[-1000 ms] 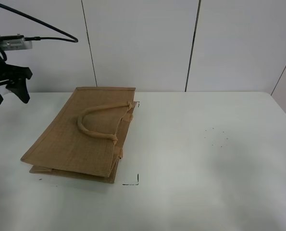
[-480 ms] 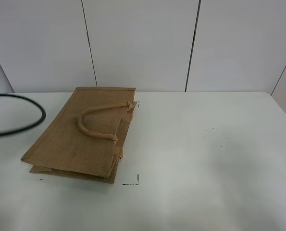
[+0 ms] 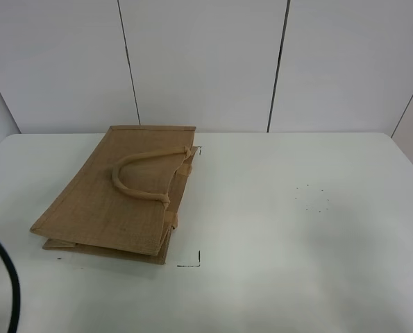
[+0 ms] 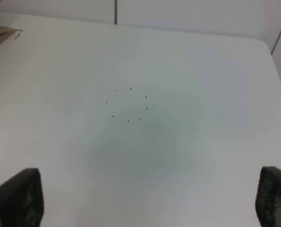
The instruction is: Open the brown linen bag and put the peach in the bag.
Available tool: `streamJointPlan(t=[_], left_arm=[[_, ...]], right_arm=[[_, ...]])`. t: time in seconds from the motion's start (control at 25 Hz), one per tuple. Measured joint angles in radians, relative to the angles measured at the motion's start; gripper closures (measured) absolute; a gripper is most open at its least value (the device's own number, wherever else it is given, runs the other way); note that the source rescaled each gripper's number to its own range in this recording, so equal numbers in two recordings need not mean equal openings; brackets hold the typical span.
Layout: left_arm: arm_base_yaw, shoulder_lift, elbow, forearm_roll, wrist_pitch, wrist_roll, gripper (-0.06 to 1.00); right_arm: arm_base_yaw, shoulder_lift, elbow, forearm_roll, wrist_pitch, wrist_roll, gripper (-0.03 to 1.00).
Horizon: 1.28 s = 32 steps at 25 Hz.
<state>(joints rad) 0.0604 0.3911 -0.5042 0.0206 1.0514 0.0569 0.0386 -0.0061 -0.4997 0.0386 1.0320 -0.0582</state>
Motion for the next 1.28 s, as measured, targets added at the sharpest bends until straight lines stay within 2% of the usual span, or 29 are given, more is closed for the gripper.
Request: streamJointPlan(t=[0.52, 0.76, 1.28], left_arm=[[-0.003, -0.289, 0.000, 0.005, 0.001, 0.000, 0.03], [-0.045, -0.312, 0.003, 0.034, 0.001, -0.036, 0.03], [-0.053, -0.394, 0.004, 0.040, 0.001, -0.045, 0.03]], right_arm=[[0.000, 0.000, 0.000, 0.000, 0.000, 0.000, -0.03], [0.000, 0.000, 0.000, 0.000, 0.000, 0.000, -0.03], [0.000, 0.000, 0.000, 0.000, 0.000, 0.000, -0.03]])
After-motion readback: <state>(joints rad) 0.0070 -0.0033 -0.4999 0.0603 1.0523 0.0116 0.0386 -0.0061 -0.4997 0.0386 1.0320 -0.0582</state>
